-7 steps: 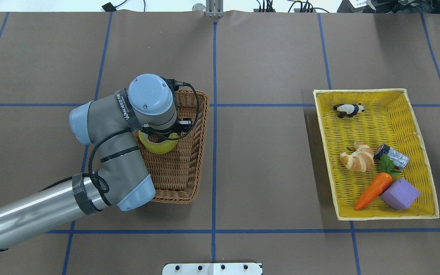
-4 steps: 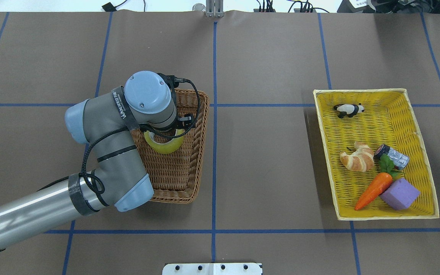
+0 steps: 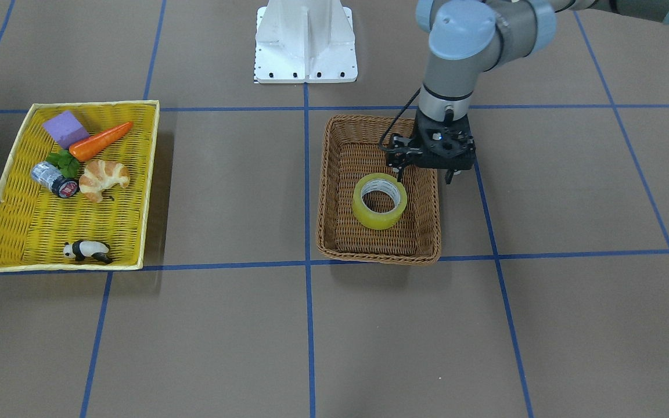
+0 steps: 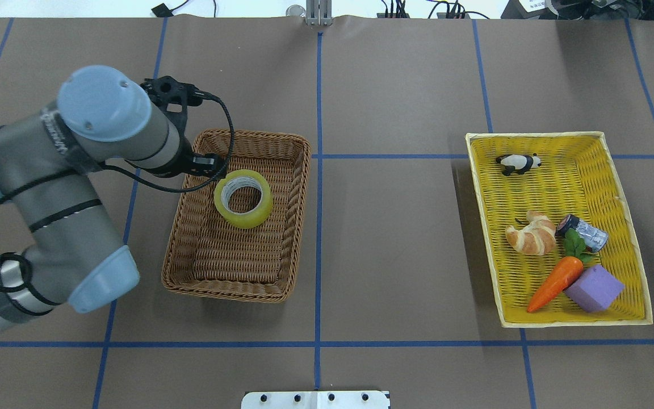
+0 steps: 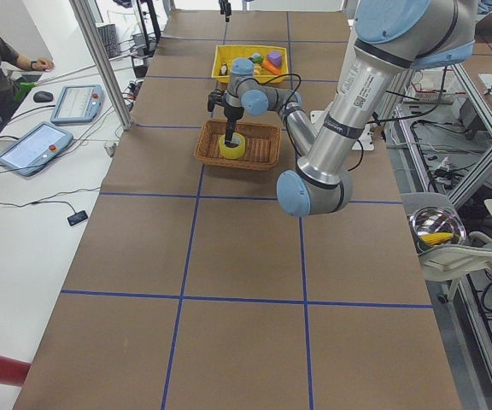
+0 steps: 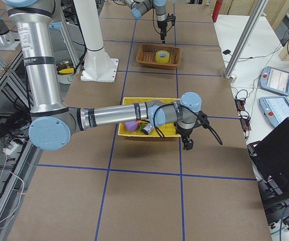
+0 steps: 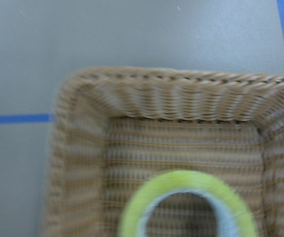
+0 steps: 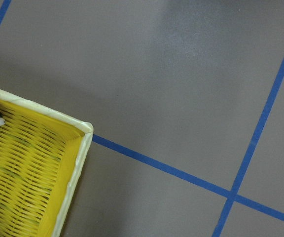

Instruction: Move tape to another basket

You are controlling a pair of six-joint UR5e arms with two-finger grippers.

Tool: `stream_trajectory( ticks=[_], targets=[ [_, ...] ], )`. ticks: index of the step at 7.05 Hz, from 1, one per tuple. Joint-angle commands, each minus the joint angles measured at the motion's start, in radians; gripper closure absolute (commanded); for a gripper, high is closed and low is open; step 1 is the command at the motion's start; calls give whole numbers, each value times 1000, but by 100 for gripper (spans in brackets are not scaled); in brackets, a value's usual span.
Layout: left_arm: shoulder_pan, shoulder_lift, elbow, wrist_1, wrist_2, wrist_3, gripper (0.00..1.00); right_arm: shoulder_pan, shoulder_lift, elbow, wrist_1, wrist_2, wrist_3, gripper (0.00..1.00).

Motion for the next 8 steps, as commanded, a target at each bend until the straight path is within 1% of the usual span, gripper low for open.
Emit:
stream_trajectory(
  ticks=[1,3,5,6,7,8],
  targets=[
    [-182,147,-82,7,-148,231,3,0,4,0,0,0,0,0],
    [-417,297,-58,4,-264,601,3,5,6,-3,-3,0,0,0],
    [-623,377,69,-8,-363,932,3,41,7,-1,-32,4,-14,0],
    [-706,379,161,-28,-401,1041,3,54,6,-1,-44,4,-15,0],
    [-740,379,229,-36,-441,1072,3,64,3,0,-44,4,-15,0],
    [-774,379,261,-45,-491,1068,3,72,-3,0,-44,4,-15,0]
  ],
)
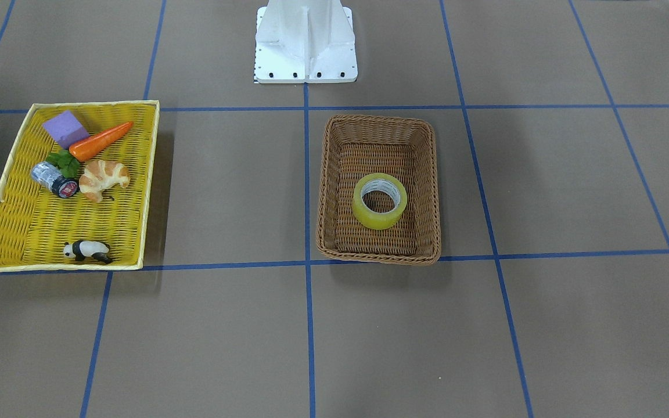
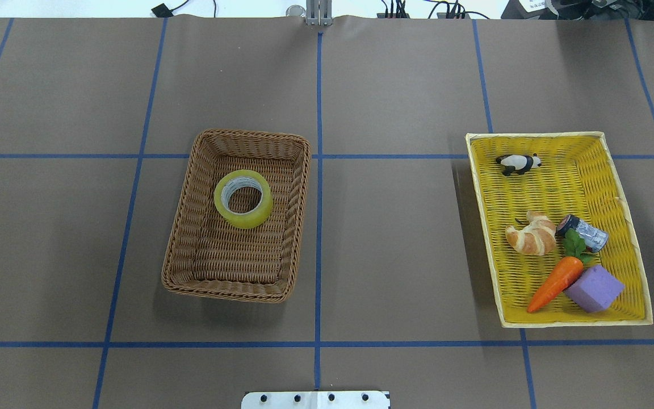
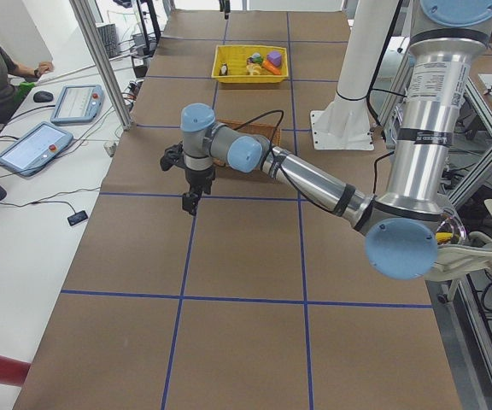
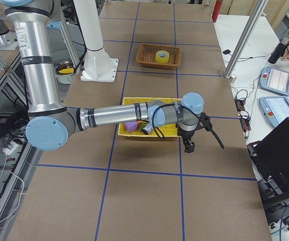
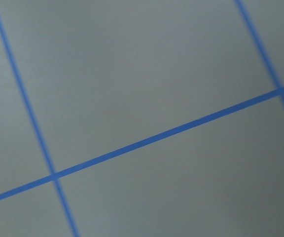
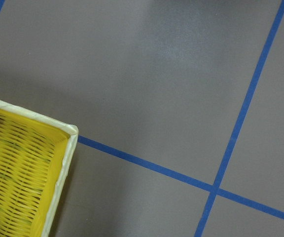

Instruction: Move tape to another basket

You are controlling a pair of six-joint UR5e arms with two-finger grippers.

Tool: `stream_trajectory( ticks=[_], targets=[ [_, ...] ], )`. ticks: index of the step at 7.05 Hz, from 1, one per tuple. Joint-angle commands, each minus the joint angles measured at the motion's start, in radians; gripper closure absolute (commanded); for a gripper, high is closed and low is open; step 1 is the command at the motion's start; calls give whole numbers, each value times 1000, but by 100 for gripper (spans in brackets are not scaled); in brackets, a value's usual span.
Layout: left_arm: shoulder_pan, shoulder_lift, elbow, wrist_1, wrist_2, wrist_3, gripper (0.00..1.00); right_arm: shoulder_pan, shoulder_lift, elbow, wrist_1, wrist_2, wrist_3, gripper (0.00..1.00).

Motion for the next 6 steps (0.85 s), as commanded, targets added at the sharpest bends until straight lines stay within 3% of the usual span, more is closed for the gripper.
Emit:
stream_trajectory(
  ticks=[1,3,6],
  targets=[
    [-55,1,61,-7,-126,10,3,18,-11,5,-3,2,-2,0],
    [-55,13,61,-13,-137,-38,2,12,-69,54,-3,2,-2,0],
    [-55,32,63,-16,-123,-27,2,-3,-69,57,-58,-1,-39,0]
  ],
)
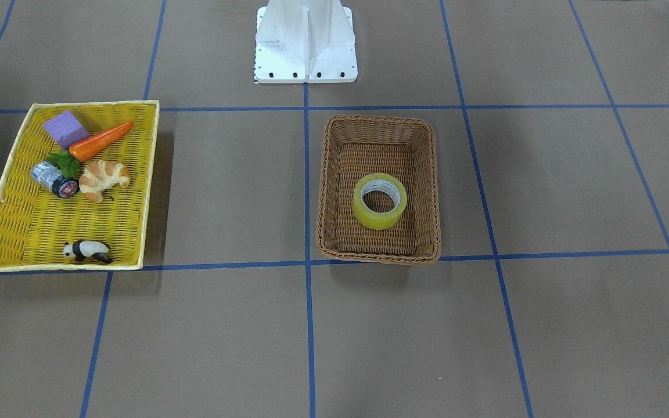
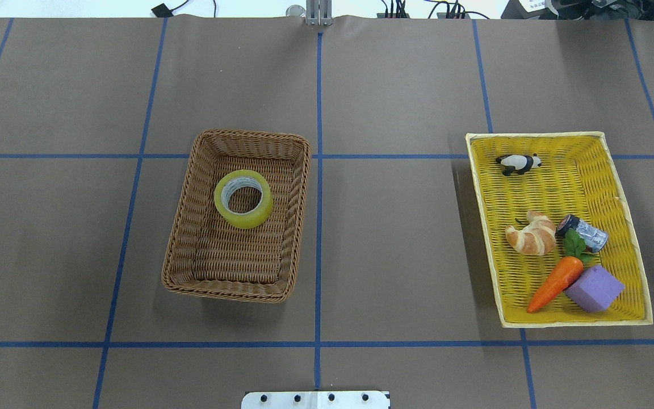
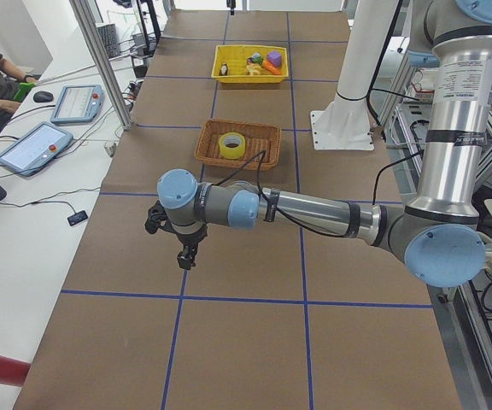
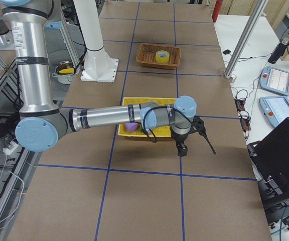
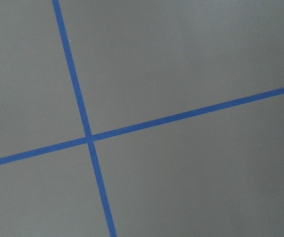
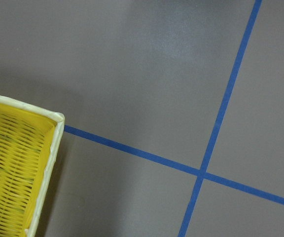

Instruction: Move tape to another basket

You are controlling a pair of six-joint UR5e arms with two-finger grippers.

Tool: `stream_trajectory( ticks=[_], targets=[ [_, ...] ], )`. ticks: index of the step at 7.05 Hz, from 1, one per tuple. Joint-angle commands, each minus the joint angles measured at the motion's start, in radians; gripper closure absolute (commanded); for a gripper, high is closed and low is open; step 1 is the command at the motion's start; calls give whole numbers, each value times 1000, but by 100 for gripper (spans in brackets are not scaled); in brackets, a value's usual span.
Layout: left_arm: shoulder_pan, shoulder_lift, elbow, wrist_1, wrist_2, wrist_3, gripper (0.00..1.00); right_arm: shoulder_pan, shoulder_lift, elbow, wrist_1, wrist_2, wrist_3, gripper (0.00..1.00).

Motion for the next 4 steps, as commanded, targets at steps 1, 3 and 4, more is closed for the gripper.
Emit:
stream_trajectory(
  ticks=[1,3,4],
  targets=[
    [0,6,2,0,18,4,2,-8,-4,3,-36,-2,-31,0],
    [0,12,-8,-15,28,5,2,-8,-7,3,-37,-1,-31,0],
    [0,12,-5,-29,26,-10,2,-8,-7,3,-37,1,-31,0]
  ],
)
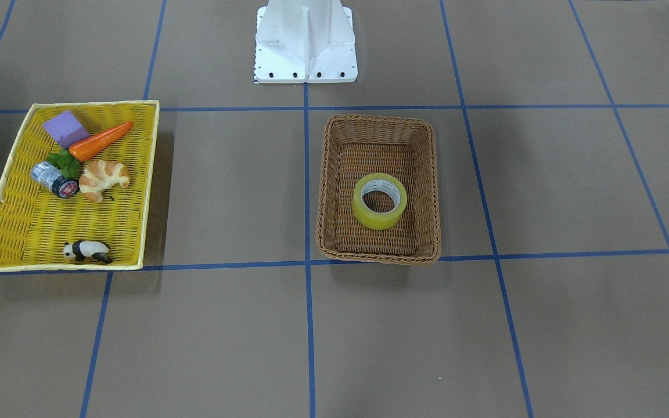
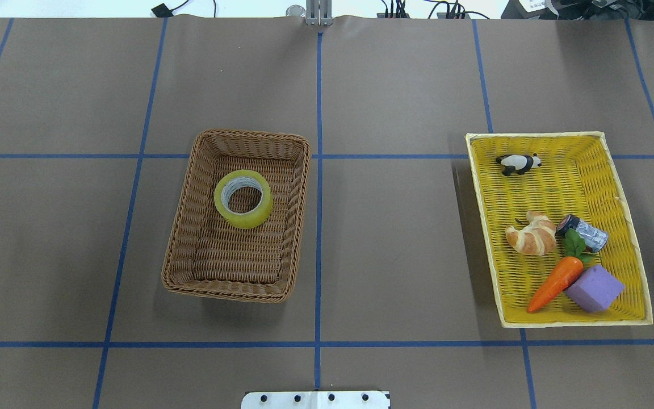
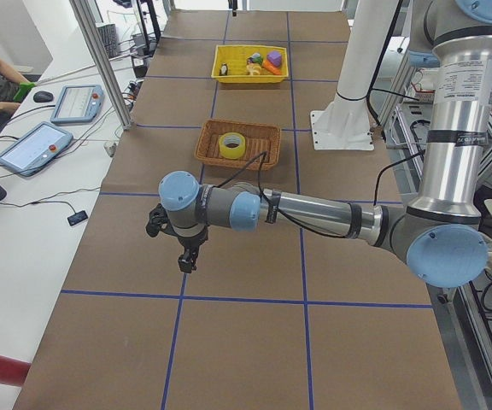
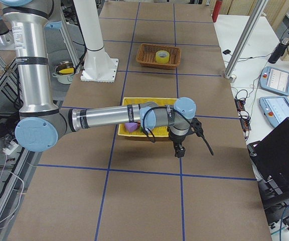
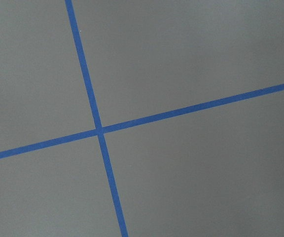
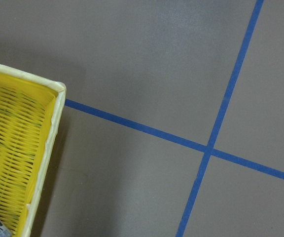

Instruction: Move tape to another basket

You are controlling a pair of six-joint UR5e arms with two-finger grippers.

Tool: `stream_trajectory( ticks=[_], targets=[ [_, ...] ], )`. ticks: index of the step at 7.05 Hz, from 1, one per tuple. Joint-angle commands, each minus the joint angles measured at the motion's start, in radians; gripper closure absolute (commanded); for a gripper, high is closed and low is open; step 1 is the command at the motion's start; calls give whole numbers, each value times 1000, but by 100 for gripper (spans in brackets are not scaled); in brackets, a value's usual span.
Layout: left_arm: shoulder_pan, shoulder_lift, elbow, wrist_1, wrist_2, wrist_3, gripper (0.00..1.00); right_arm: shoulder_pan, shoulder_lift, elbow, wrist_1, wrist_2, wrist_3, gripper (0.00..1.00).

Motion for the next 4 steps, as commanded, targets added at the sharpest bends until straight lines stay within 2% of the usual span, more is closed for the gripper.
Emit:
stream_trajectory(
  ticks=[1,3,4],
  targets=[
    [0,10,-2,-19,-9,-7,2,0,-1,0,-1,2,-1,0],
    [0,10,-41,-17,-7,-10,2,0,-1,0,-1,6,-1,0],
    [0,42,-55,-17,0,-10,2,0,-1,0,-1,8,-1,0]
  ],
)
